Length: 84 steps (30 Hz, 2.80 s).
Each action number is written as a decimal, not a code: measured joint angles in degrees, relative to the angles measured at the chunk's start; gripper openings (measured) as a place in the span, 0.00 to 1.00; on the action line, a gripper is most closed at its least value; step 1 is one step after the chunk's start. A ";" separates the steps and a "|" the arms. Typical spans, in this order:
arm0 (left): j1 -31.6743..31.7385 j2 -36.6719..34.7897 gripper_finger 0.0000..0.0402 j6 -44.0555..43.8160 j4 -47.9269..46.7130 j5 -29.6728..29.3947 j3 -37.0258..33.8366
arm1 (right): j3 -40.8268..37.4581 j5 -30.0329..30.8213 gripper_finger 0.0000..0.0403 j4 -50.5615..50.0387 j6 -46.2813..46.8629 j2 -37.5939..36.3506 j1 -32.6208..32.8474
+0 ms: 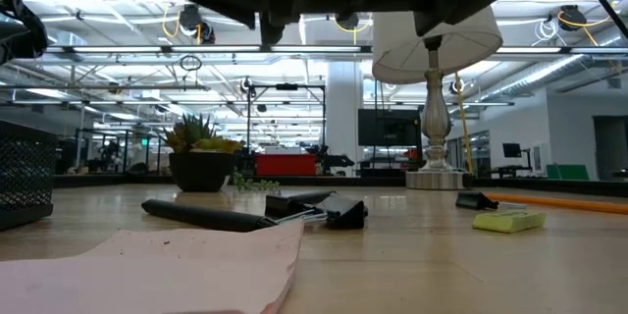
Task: Pick and place office supplies into organizer
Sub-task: Put the scissors into the top left section of the desk organizer
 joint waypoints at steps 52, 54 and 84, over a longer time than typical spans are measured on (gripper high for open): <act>0.39 13.24 0.45 -35.76 -36.06 -13.41 21.84 | 8.78 -12.97 0.00 -1.83 -0.16 5.30 -0.77; 0.39 11.33 0.45 -34.73 -36.52 -15.13 21.84 | 14.16 -14.53 0.00 -6.62 -0.25 8.61 -0.71; 0.54 -0.68 0.45 -38.58 -49.51 -18.14 21.81 | 38.16 -15.05 0.00 -15.12 -3.89 22.57 -1.44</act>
